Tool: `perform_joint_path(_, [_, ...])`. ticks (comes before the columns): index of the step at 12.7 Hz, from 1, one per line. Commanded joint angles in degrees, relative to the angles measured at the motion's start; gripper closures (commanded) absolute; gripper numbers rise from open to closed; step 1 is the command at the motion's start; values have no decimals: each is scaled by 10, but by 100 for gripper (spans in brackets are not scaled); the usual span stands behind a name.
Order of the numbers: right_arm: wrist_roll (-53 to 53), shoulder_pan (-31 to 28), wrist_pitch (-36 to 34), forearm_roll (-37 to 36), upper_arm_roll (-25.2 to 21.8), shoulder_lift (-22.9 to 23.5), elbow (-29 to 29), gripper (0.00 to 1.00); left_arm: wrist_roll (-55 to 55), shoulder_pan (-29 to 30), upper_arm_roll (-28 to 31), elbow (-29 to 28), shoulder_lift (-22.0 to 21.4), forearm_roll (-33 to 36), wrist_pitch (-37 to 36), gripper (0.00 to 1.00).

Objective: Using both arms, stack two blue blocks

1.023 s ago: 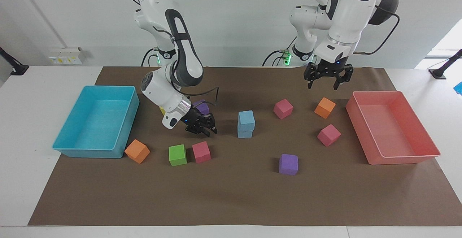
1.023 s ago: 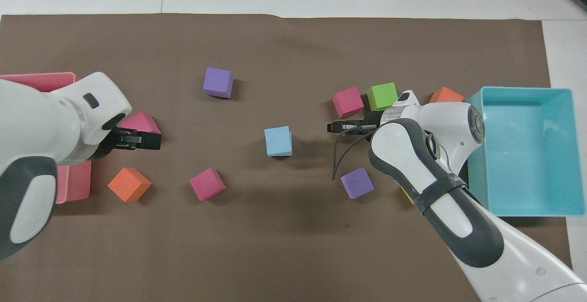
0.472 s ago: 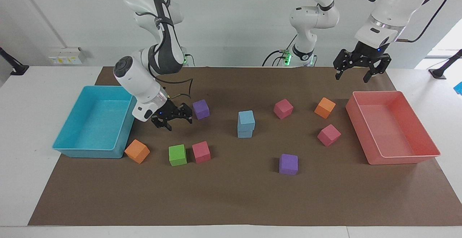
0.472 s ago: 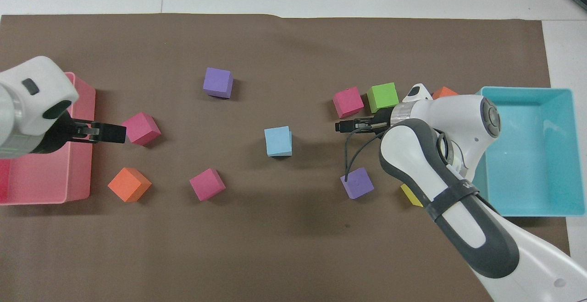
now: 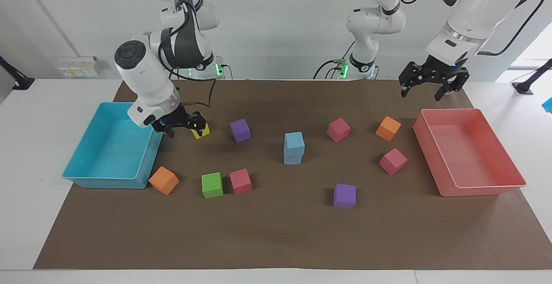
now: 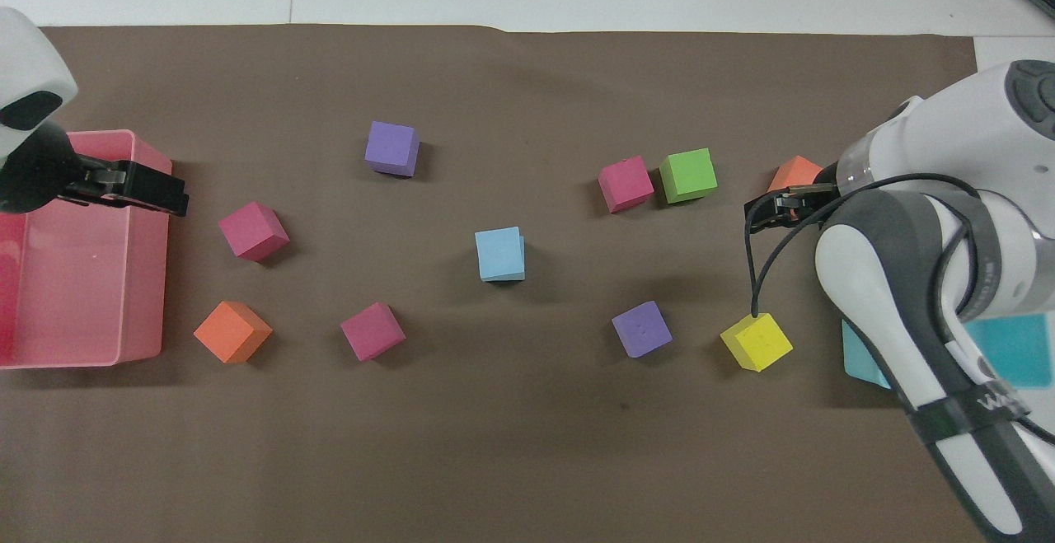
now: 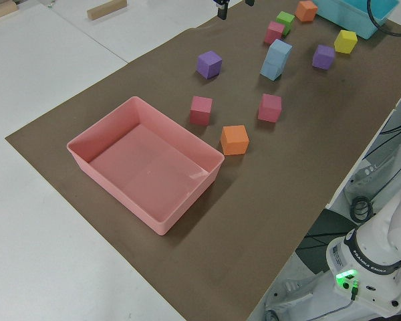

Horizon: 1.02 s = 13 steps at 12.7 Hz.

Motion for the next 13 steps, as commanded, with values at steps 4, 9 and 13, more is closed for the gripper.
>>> perform_joint_path(4, [0,-83,-40,-17,5,-70,8,0,6,-4,-4,4,-12,5,-36,0])
perform_joint_path(9, [-6,-76,-138,-62,11,-81,93,0,7,-5,-4,-33,-45,32,-33,0])
perform_joint_path(13, [-4,-59,-164,-63,15,-108,98,0,7,-3,-6,-34,-46,27,-33,0])
